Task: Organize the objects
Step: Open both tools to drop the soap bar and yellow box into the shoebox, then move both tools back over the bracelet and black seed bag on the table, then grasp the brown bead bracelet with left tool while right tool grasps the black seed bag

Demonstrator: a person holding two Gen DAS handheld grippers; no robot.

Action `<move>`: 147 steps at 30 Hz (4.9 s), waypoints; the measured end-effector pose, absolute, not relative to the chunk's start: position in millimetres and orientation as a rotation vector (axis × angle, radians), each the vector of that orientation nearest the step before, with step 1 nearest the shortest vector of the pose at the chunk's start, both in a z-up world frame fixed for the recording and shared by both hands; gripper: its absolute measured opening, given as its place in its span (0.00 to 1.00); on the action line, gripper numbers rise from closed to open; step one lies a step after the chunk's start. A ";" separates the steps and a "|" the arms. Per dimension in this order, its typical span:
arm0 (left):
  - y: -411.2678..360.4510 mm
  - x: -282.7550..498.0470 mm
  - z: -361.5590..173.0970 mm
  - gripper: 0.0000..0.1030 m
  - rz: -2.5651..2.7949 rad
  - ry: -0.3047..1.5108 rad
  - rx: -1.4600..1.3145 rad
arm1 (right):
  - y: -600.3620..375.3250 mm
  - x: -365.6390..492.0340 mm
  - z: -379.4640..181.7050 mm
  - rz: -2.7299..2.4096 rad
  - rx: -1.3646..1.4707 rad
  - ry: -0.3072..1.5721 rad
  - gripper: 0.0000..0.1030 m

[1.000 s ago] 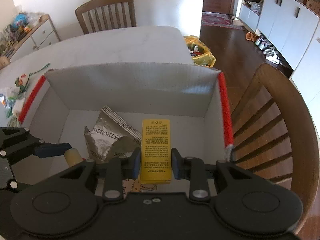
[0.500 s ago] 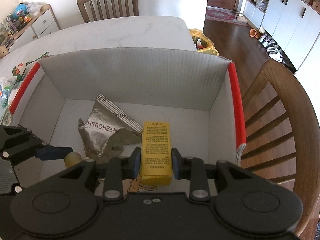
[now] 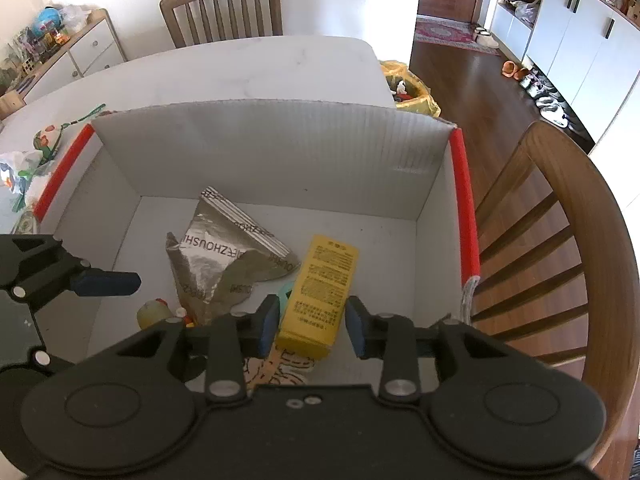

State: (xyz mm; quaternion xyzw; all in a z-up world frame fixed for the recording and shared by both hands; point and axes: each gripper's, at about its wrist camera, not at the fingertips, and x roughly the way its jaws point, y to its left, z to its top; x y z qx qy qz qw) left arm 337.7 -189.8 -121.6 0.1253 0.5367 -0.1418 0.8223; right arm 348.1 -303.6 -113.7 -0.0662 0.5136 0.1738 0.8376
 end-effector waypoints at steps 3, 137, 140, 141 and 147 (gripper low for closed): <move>-186.7 335.0 -117.7 0.69 -0.307 1.128 0.244 | -305.7 344.6 -109.4 0.373 -0.136 1.079 0.37; 141.2 247.3 -153.3 0.11 -0.265 0.959 0.053 | -4.8 225.7 -133.5 0.789 -0.353 0.989 0.35; 140.6 242.5 -151.6 0.10 -0.267 0.967 0.027 | -10.1 219.5 -132.1 0.782 -0.340 0.991 0.33; 140.0 240.1 -150.4 0.10 -0.269 0.967 0.020 | -12.5 217.2 -131.3 0.780 -0.331 0.992 0.32; 135.3 222.7 -141.0 0.10 -0.267 0.958 -0.008 | -29.0 203.0 -123.5 0.769 -0.284 0.998 0.32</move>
